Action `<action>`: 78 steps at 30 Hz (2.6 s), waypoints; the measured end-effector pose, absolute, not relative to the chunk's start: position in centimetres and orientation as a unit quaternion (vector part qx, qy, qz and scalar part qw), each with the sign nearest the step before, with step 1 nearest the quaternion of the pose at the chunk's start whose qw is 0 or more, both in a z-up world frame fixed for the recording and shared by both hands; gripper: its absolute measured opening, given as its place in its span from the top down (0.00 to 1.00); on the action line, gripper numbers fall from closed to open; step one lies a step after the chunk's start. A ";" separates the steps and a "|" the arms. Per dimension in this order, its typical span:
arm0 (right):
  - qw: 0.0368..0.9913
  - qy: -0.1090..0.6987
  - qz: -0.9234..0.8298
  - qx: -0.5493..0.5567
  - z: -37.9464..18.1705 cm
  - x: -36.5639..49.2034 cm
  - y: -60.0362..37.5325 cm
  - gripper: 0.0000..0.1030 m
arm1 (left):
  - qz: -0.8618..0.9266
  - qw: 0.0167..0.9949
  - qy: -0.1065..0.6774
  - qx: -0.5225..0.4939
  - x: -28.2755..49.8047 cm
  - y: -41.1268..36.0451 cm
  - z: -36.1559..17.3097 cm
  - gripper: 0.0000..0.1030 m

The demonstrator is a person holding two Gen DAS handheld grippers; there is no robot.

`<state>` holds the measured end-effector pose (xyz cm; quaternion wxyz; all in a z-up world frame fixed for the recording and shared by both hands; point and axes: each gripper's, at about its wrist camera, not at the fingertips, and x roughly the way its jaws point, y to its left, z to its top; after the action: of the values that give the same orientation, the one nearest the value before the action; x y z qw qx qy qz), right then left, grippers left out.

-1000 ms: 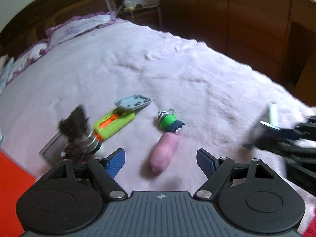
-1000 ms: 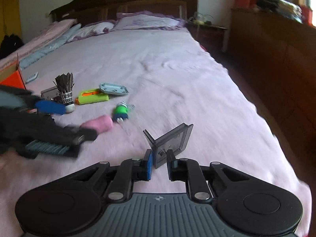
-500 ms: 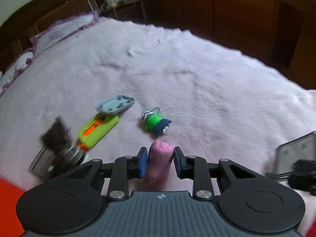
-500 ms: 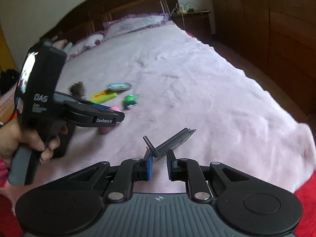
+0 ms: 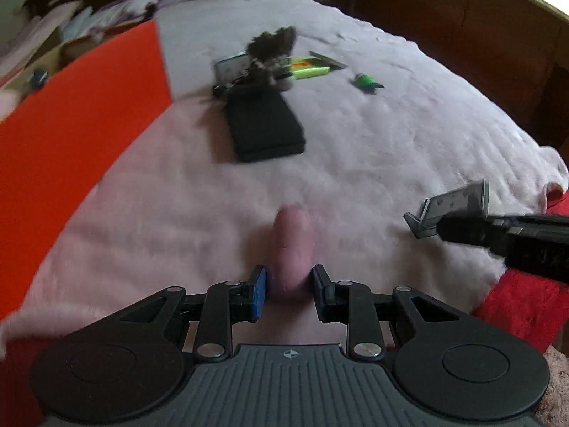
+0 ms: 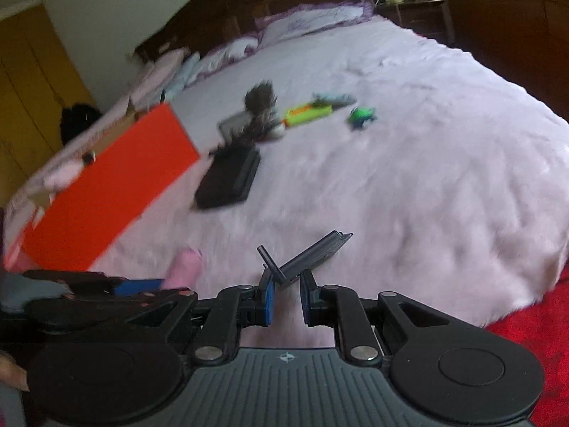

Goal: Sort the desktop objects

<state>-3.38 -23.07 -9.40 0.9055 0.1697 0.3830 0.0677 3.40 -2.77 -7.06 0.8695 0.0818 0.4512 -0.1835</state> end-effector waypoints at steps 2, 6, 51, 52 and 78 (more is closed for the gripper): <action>0.903 0.394 0.067 0.157 -9.5 -3.9 -22.3 0.81 | -0.184 0.873 0.444 0.081 3.2 -2.5 -6.8 0.69; 0.905 0.395 0.059 0.146 -9.1 -4.9 -22.0 0.73 | -0.185 0.876 0.439 0.076 3.2 -3.0 -6.6 0.52; 0.866 0.416 0.010 0.279 -11.4 -2.5 -25.4 0.58 | -0.169 0.869 0.463 0.039 5.9 -4.1 -8.0 0.56; 0.866 0.417 0.012 0.274 -11.4 -2.4 -25.3 0.57 | -0.171 0.868 0.465 0.040 6.0 -4.1 -8.0 0.56; 0.892 0.404 0.004 0.203 -9.4 -2.4 -23.1 0.75 | -0.169 0.884 0.434 0.037 4.9 -3.2 -5.3 0.72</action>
<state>-2.40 -23.14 -9.38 0.8922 0.2026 0.4036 0.0041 4.90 -3.23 -5.30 0.8843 0.0373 0.4338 -0.1688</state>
